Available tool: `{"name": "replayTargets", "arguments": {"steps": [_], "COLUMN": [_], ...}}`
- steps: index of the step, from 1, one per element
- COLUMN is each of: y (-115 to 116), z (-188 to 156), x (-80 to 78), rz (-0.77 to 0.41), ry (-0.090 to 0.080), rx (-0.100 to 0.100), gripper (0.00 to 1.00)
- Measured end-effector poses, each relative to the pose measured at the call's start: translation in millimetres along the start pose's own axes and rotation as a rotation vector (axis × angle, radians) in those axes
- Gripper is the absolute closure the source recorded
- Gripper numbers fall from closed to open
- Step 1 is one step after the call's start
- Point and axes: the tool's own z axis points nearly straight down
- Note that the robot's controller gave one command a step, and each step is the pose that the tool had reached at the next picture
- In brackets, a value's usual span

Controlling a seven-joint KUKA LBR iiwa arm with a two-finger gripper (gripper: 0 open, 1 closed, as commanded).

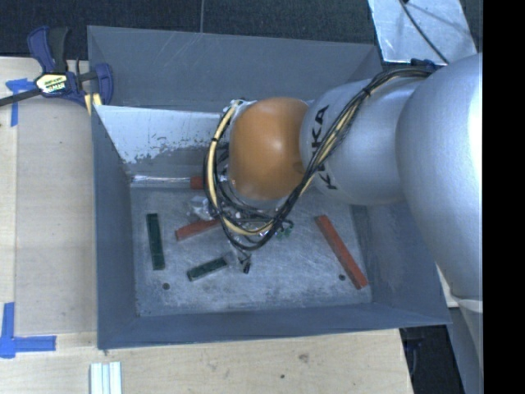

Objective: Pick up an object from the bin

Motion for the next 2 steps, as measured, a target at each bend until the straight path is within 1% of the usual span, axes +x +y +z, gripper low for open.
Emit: {"name": "replayTargets", "arguments": {"steps": [1, 2], "y": [-1, 86], "z": [-3, -4], "x": [-0.2, -11.1], "rz": [0.002, -0.403], "ry": [0.005, -0.008], "rx": [0.0, 0.004], "gripper": [1.0, 1.0]}}
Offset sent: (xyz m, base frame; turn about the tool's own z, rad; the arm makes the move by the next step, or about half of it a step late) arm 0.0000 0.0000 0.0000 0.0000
